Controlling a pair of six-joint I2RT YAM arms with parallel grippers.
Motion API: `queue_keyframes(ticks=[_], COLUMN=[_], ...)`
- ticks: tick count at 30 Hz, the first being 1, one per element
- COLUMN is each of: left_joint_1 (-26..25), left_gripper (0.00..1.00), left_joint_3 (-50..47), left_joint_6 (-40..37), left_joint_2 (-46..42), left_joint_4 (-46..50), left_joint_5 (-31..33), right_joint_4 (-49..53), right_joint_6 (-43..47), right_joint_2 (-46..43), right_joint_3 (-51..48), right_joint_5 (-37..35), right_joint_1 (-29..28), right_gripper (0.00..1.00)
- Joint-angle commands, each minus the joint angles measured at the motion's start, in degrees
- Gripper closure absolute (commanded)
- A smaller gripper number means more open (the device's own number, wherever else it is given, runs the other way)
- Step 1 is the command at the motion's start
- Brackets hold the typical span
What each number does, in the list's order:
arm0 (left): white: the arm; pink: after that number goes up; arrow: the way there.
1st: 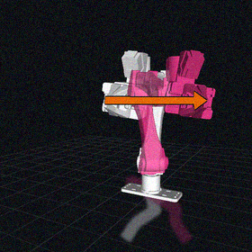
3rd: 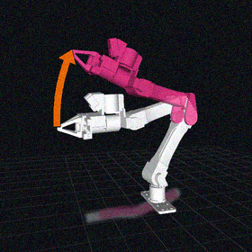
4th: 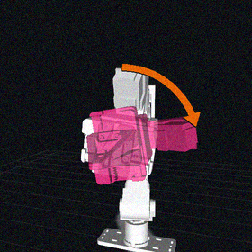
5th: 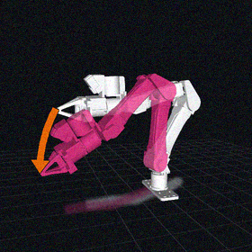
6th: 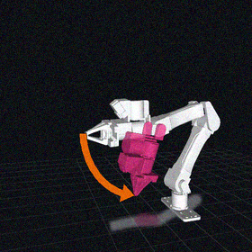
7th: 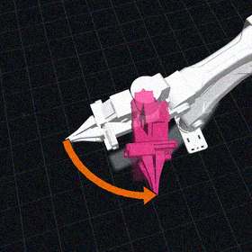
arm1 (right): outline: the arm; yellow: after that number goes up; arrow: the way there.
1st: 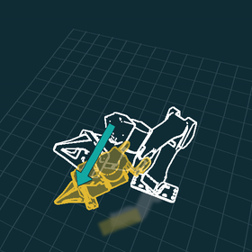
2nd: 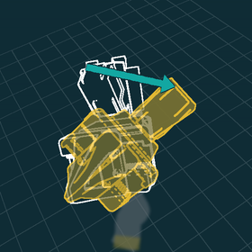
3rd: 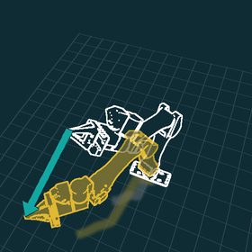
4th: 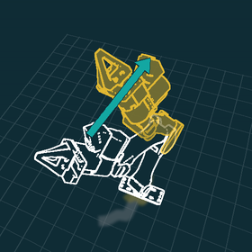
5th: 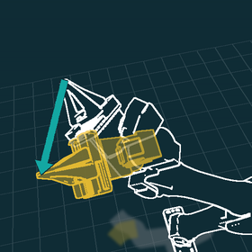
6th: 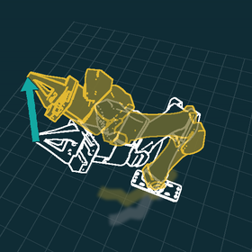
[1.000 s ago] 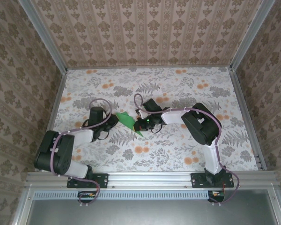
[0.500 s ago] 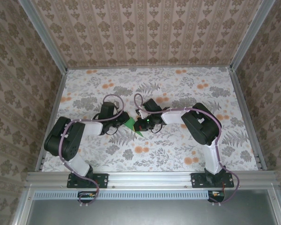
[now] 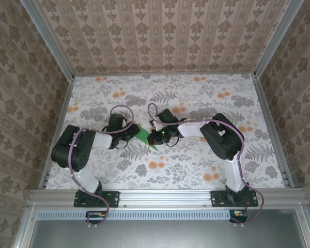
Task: Fold a paper plane with a square sheet of paper (pick it up from the middle)
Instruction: Fold the wing for the fifth time at the center of the table.
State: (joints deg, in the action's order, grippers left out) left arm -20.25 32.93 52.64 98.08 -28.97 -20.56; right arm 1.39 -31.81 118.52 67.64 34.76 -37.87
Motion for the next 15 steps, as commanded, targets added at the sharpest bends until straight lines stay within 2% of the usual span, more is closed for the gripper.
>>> queue_keyframes(ticks=[1, 10, 15], left_joint_1=[4.40, 13.01, 15.76], left_gripper=[0.93, 0.93, 0.93], left_joint_3=[-2.58, -5.16, -3.92], left_joint_6=[-2.57, -4.91, -6.79], left_joint_2=[-0.50, -1.52, -3.42], left_joint_4=[4.63, 5.14, 6.92], left_joint_5=[4.97, 4.38, 2.54], right_joint_4=[9.51, 9.86, 9.53], right_joint_6=[-0.78, -1.32, -1.51], right_joint_2=[5.44, 5.84, 5.30], right_joint_3=[-3.91, -4.02, -3.77], right_joint_5=[-9.23, -9.69, -9.28], right_joint_1=[0.60, 0.77, 0.78], right_gripper=[1.00, 1.00, 1.00])
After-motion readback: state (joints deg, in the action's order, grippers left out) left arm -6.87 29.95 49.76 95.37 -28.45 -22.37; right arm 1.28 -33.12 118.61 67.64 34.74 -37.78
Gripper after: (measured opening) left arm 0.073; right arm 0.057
